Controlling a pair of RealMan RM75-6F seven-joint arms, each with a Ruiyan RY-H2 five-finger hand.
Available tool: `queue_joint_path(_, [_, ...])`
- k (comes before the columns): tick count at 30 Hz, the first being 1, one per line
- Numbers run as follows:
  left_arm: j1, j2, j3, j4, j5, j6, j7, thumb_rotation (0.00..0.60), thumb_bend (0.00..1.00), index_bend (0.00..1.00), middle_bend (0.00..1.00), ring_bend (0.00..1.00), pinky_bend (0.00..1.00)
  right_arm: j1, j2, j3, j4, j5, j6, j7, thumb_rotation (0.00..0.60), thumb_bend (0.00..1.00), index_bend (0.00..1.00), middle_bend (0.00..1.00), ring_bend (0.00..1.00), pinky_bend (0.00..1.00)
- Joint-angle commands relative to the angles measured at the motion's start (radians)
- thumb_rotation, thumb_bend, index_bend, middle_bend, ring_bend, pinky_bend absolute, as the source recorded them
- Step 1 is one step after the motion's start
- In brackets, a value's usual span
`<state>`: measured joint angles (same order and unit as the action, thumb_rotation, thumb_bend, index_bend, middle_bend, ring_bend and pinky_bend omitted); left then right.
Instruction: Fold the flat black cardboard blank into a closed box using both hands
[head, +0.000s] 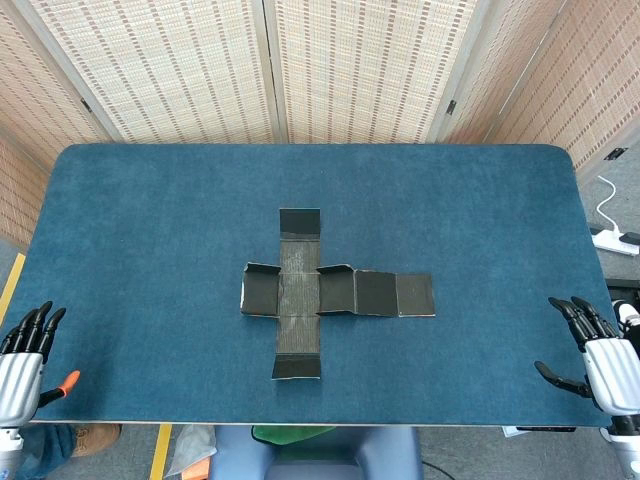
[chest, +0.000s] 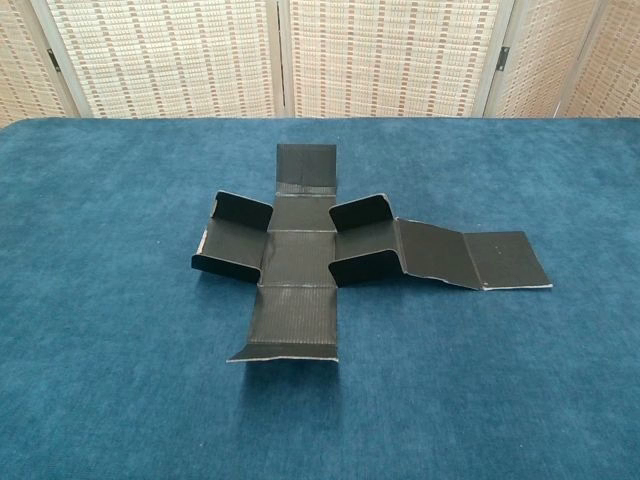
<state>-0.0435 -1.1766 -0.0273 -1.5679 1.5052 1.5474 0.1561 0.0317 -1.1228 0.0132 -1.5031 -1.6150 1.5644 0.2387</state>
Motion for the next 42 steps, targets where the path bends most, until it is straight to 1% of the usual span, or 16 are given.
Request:
queue_joint_path(1, [-0.005, -0.003, -0.005, -0.005, -0.009, -0.009, 0.008, 0.6, 0.2, 0.07, 0.0, 0.0, 0.18, 0.008, -0.001, 0.005, -0.007, 0.007, -0.012, -0.008, 0.6, 0.15, 0.12, 0.15, 0.08, 0.23])
queue_joint_path(12, [-0.005, 0.002, -0.009, -0.018, -0.003, -0.004, -0.001, 0.6, 0.2, 0.07, 0.0, 0.0, 0.18, 0.018, -0.009, 0.017, -0.025, 0.018, -0.02, -0.023, 0.6, 0.15, 0.12, 0.15, 0.08, 0.23])
queue_joint_path(16, [-0.008, -0.001, -0.01, -0.014, -0.001, -0.009, -0.007, 0.6, 0.2, 0.07, 0.0, 0.0, 0.18, 0.044, -0.012, 0.033, -0.073, 0.029, -0.05, -0.068, 0.6, 0.15, 0.12, 0.16, 0.09, 0.23])
queue_joint_path(18, [-0.01, -0.004, -0.011, -0.01, -0.004, -0.013, -0.009, 0.6, 0.2, 0.07, 0.0, 0.0, 0.18, 0.063, -0.013, 0.041, -0.104, 0.04, -0.082, -0.101, 0.6, 0.14, 0.12, 0.16, 0.11, 0.26])
queue_joint_path(20, [-0.013, -0.006, -0.013, -0.006, -0.011, -0.022, -0.013, 0.6, 0.2, 0.07, 0.0, 0.0, 0.18, 0.091, -0.014, 0.054, -0.149, 0.071, -0.134, -0.153, 0.6, 0.14, 0.12, 0.16, 0.14, 0.31])
queue_joint_path(22, [-0.018, -0.007, -0.017, -0.002, -0.02, -0.031, -0.019, 0.6, 0.2, 0.07, 0.0, 0.0, 0.18, 0.125, -0.016, 0.071, -0.199, 0.115, -0.197, -0.215, 0.6, 0.14, 0.12, 0.16, 0.2, 0.42])
queue_joint_path(23, [-0.02, -0.008, -0.02, 0.001, -0.024, -0.034, -0.021, 0.6, 0.2, 0.07, 0.0, 0.0, 0.18, 0.141, -0.02, 0.08, -0.218, 0.136, -0.224, -0.241, 0.6, 0.14, 0.11, 0.16, 0.25, 0.5])
queue_joint_path(24, [-0.023, -0.011, -0.023, 0.005, -0.028, -0.039, -0.023, 0.6, 0.2, 0.07, 0.0, 0.0, 0.18, 0.165, -0.027, 0.092, -0.241, 0.166, -0.263, -0.275, 0.6, 0.13, 0.11, 0.16, 0.32, 0.6])
queue_joint_path(25, [-0.026, -0.013, -0.026, 0.007, -0.032, -0.043, -0.024, 0.6, 0.2, 0.07, 0.0, 0.0, 0.18, 0.184, -0.033, 0.101, -0.255, 0.191, -0.293, -0.299, 0.6, 0.12, 0.09, 0.15, 0.43, 0.71])
queue_joint_path(26, [-0.028, -0.015, -0.027, 0.009, -0.035, -0.047, -0.025, 0.6, 0.2, 0.07, 0.0, 0.0, 0.18, 0.203, -0.042, 0.111, -0.267, 0.216, -0.321, -0.322, 0.6, 0.11, 0.08, 0.14, 0.49, 0.79])
queue_joint_path(27, [-0.032, -0.018, -0.028, 0.013, -0.039, -0.055, -0.025, 0.6, 0.2, 0.07, 0.0, 0.0, 0.18, 0.228, -0.059, 0.125, -0.278, 0.252, -0.357, -0.349, 0.6, 0.1, 0.07, 0.13, 0.58, 0.88])
queue_joint_path(29, [-0.039, -0.022, -0.029, 0.019, -0.043, -0.067, -0.022, 0.6, 0.2, 0.07, 0.0, 0.0, 0.18, 0.271, -0.1, 0.147, -0.283, 0.323, -0.411, -0.398, 0.6, 0.08, 0.05, 0.11, 0.68, 0.98])
queue_joint_path(30, [-0.04, -0.023, -0.03, 0.02, -0.044, -0.07, -0.022, 0.6, 0.2, 0.07, 0.0, 0.0, 0.18, 0.282, -0.113, 0.153, -0.284, 0.348, -0.426, -0.416, 0.6, 0.07, 0.03, 0.1, 0.71, 0.99])
queue_joint_path(33, [-0.046, -0.032, -0.031, 0.03, -0.052, -0.082, -0.023, 0.6, 0.2, 0.07, 0.0, 0.0, 0.18, 0.34, -0.173, 0.175, -0.286, 0.469, -0.492, -0.497, 0.6, 0.05, 0.0, 0.06, 0.74, 1.0])
queue_joint_path(37, [-0.053, -0.038, -0.03, 0.041, -0.061, -0.099, -0.024, 0.6, 0.2, 0.07, 0.0, 0.0, 0.18, 0.421, -0.252, 0.203, -0.266, 0.635, -0.552, -0.598, 0.6, 0.05, 0.0, 0.03, 0.74, 1.0])
queue_joint_path(42, [-0.059, -0.042, -0.031, 0.05, -0.064, -0.109, -0.033, 0.6, 0.2, 0.07, 0.0, 0.0, 0.18, 0.524, -0.32, 0.234, -0.222, 0.834, -0.634, -0.659, 0.6, 0.05, 0.0, 0.01, 0.75, 1.0])
